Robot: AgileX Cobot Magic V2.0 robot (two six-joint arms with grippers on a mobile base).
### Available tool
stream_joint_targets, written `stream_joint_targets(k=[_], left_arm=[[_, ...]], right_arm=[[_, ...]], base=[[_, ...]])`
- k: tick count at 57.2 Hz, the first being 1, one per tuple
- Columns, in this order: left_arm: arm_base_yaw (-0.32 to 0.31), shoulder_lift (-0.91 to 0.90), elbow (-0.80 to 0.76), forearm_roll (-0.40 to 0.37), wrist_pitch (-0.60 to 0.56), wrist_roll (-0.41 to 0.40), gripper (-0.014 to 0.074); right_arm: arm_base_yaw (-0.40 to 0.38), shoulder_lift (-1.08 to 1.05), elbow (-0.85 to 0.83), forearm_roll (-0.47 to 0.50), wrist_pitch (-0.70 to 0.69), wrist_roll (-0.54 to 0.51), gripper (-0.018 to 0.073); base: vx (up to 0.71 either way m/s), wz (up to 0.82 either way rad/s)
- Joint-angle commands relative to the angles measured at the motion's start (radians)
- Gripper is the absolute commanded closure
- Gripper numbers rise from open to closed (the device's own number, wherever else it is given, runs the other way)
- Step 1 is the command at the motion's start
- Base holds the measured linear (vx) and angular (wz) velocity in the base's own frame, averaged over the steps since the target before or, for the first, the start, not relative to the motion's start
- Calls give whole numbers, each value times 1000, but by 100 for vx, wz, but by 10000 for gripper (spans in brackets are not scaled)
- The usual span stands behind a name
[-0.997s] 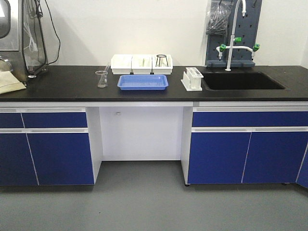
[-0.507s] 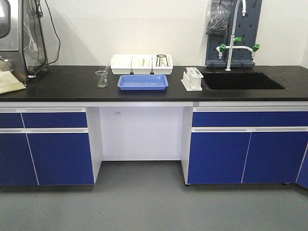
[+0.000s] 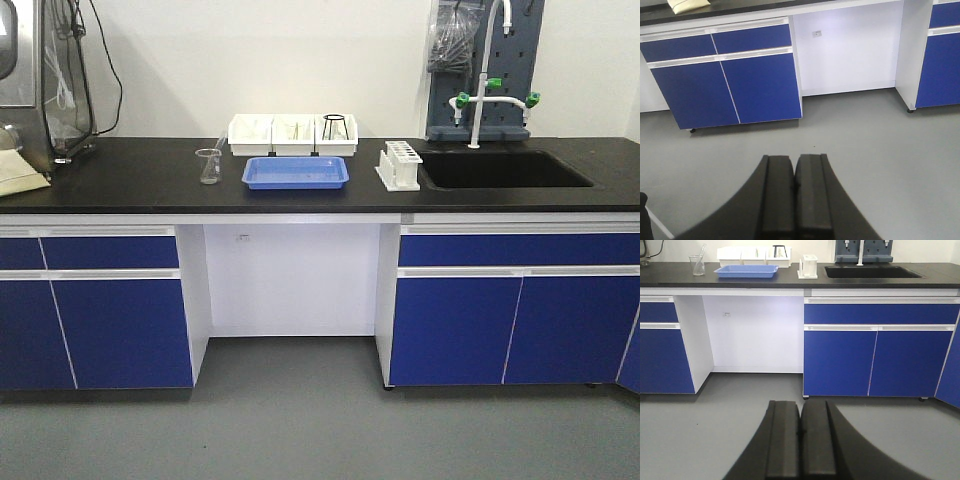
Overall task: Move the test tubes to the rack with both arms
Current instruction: 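Drive the base forward to the bench facing the white bins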
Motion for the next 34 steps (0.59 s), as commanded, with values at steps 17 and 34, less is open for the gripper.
stream_joint_targets(k=[17,34], left_arm=[[1,23,-29,-6,-78,-3,601],[1,23,-29,-6,-78,-3,601]], right_arm=[[-6,-6,14,-4,-78,-12,568],[-6,-6,14,-4,-78,-12,568]], base=[[12,-3],[22,-3]])
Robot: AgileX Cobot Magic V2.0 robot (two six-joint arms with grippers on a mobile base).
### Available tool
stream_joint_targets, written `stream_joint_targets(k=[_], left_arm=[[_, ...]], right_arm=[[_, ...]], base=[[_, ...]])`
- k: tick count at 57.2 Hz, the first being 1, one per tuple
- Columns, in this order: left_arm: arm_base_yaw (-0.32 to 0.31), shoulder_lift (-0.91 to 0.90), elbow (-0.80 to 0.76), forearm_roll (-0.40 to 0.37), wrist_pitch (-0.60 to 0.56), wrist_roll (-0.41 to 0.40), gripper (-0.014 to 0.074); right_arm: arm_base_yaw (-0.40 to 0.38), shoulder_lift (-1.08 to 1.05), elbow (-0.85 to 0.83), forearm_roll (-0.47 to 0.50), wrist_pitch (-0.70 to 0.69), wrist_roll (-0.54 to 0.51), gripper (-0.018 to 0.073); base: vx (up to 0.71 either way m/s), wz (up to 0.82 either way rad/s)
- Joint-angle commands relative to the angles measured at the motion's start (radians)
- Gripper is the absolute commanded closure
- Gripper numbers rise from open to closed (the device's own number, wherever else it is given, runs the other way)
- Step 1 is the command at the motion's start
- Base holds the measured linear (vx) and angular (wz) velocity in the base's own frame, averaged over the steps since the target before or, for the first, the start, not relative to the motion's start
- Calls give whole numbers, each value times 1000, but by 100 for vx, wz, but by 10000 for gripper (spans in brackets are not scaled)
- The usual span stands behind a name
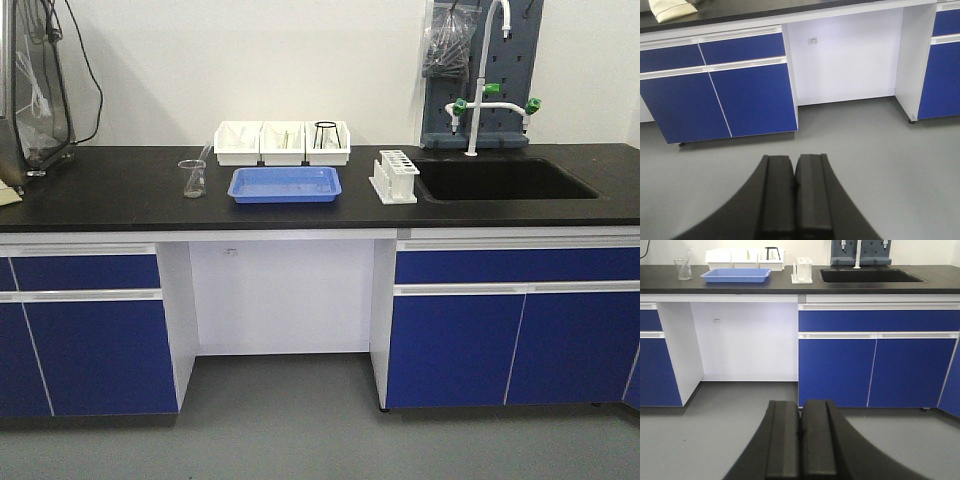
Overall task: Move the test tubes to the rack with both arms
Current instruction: 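Drive the base forward to the bench facing the white bins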
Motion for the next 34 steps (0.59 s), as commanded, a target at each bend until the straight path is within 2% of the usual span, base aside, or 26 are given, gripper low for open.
stream_joint_targets(k=[1,34], left_arm=[[1,23,-29,-6,-78,-3,601],[1,23,-29,-6,-78,-3,601]], right_arm=[[-6,-6,14,-4,-78,-12,568],[-6,-6,14,-4,-78,-12,568]], base=[[26,0],[27,5]])
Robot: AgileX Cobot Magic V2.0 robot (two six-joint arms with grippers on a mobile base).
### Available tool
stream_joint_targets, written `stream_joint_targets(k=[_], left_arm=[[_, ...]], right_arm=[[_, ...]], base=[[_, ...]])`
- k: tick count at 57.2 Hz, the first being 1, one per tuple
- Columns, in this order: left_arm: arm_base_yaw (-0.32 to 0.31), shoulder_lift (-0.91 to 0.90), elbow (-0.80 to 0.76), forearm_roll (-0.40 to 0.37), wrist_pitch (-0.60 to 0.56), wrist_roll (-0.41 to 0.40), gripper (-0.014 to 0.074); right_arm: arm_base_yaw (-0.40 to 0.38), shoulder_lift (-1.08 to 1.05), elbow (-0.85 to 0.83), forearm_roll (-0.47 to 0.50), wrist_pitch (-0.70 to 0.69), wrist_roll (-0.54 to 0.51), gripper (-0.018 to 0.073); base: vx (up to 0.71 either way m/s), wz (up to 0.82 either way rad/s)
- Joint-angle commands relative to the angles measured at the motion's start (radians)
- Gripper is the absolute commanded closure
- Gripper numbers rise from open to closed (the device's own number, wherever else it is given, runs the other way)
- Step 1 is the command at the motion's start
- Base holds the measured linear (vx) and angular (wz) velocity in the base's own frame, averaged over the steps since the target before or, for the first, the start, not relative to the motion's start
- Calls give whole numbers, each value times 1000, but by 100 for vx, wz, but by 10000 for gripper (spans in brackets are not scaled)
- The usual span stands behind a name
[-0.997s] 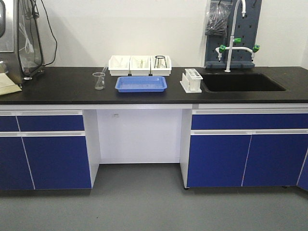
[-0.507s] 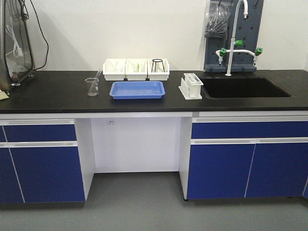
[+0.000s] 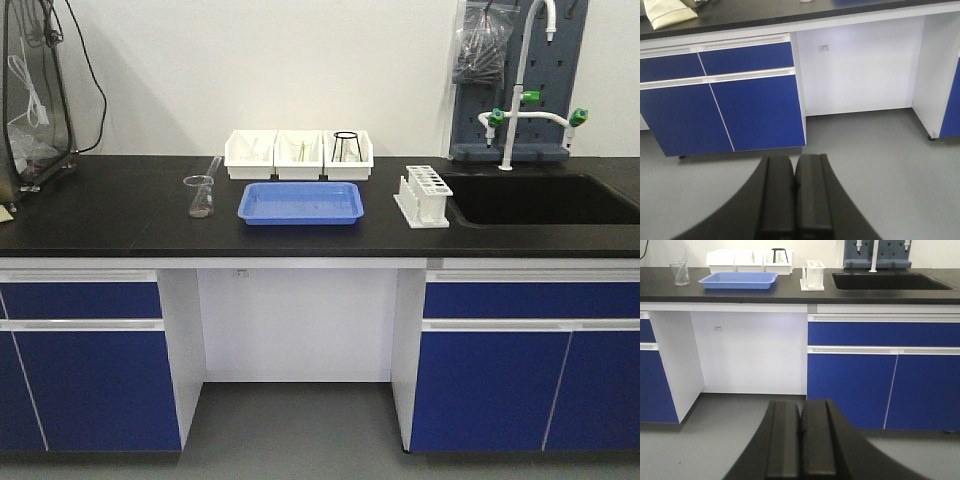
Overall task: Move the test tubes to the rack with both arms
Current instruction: 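Drive the base forward to the bench facing the white bins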
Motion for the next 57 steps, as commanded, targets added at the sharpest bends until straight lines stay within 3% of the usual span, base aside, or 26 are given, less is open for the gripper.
stream_joint_targets(k=[1,57], left_arm=[[1,23,-29,-6,-78,-3,601],[1,23,-29,-6,-78,-3,601]], right_arm=[[-6,-6,14,-4,-78,-12,568],[-6,-6,14,-4,-78,-12,568]], base=[[31,5],[39,0]])
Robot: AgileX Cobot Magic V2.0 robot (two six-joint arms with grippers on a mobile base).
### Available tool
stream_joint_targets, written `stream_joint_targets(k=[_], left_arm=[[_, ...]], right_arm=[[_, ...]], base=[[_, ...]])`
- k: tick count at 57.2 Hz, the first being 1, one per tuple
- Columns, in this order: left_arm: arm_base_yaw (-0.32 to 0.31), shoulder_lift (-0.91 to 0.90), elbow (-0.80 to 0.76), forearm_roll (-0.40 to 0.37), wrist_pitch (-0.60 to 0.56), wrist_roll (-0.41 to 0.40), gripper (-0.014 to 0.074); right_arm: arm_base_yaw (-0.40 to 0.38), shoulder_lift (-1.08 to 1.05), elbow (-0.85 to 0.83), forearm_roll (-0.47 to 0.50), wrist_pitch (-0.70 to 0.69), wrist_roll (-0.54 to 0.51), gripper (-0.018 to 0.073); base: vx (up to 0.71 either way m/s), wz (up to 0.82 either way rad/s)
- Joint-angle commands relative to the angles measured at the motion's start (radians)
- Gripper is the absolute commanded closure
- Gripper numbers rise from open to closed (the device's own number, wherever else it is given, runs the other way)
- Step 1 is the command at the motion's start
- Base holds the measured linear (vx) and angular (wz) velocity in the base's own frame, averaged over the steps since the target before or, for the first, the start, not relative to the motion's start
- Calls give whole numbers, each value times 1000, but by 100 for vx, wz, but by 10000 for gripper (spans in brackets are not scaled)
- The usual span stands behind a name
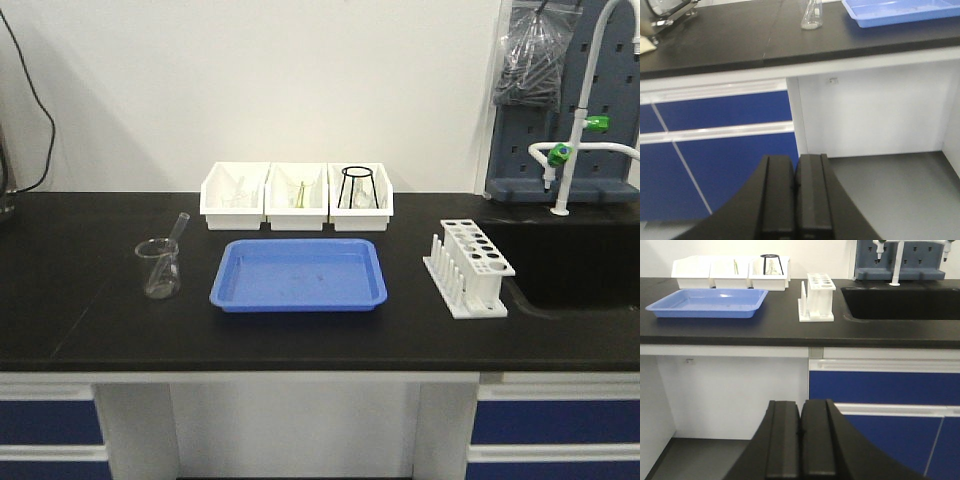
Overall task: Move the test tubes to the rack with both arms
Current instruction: 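Drive the base forward to the bench facing the white bins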
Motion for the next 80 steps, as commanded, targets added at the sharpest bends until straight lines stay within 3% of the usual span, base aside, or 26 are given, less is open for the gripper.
stream_joint_targets(k=[1,44,80], left_arm=[[1,23,-29,-6,-78,-3,601],[1,23,-29,-6,-78,-3,601],[1,23,-29,-6,-78,-3,601]], right_arm=[[-6,-6,14,-4,-78,-12,568],[-6,-6,14,-4,-78,-12,568],[-6,-6,14,-4,-78,-12,568]], base=[[44,0],[43,0],[23,1]])
